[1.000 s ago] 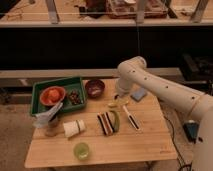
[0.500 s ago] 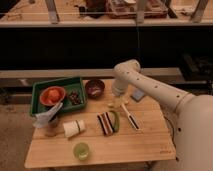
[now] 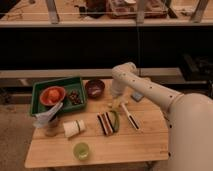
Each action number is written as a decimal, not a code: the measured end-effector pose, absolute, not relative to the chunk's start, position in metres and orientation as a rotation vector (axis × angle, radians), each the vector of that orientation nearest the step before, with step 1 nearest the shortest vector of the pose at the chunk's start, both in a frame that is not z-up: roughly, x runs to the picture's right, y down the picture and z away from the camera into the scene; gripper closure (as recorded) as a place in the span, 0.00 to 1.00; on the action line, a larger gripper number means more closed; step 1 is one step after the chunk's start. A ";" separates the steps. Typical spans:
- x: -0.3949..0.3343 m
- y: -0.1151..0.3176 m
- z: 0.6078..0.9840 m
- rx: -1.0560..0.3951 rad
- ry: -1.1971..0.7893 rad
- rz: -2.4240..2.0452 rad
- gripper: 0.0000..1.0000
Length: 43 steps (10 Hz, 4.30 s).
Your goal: Place banana in tray
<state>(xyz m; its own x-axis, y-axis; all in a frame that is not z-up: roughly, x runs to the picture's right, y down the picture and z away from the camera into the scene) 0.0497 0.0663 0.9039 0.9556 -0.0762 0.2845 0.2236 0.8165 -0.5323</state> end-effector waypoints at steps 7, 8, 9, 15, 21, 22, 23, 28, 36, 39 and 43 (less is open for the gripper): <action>0.048 0.093 0.933 -0.627 -0.216 -0.189 0.73; 0.052 0.092 0.931 -0.628 -0.212 -0.188 0.85; 0.054 0.092 0.931 -0.628 -0.205 -0.194 0.95; 0.077 0.094 0.925 -0.610 -0.226 -0.202 1.00; 0.049 0.023 0.822 -0.552 -0.411 -0.209 1.00; 0.043 0.009 0.803 -0.556 -0.464 -0.207 1.00; 0.039 0.000 0.789 -0.561 -0.517 -0.203 1.00; -0.040 -0.030 0.730 -0.651 -0.988 -0.195 1.00; -0.121 -0.032 0.693 -0.696 -1.200 -0.265 1.00; -0.151 -0.017 0.716 -0.734 -1.144 -0.277 1.00; -0.178 0.012 0.749 -0.782 -1.084 -0.279 1.00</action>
